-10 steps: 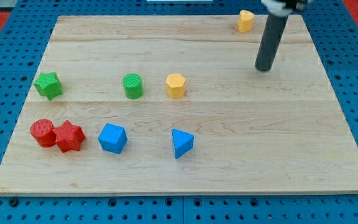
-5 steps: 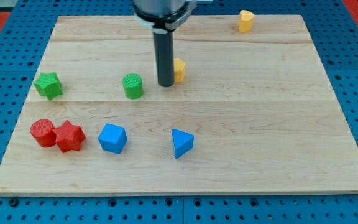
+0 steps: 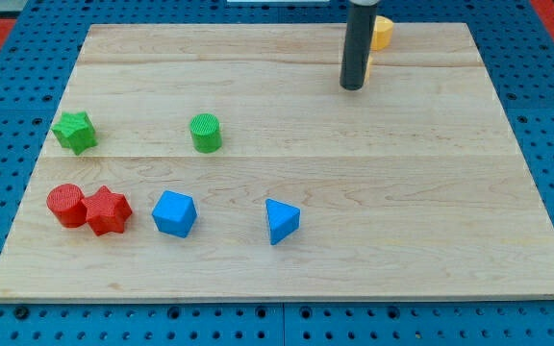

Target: Put the yellow hexagon underneath the yellow heart

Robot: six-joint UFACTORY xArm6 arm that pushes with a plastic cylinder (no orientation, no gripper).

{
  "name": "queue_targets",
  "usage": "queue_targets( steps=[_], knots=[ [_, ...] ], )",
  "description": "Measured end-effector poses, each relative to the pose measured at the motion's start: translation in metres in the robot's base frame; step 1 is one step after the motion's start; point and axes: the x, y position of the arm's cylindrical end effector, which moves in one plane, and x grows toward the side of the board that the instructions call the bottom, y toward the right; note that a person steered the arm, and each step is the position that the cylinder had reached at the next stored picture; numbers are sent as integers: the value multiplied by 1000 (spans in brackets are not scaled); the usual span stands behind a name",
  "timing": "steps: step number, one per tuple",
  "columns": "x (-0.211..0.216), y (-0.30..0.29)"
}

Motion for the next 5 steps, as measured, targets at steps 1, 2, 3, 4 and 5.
queue_targets(
  steps=[1, 2, 3, 4, 5],
  knots=[
    [-2, -15],
    [-8, -74],
    [-43, -42],
    [-42, 5],
    [-12, -45]
  ],
)
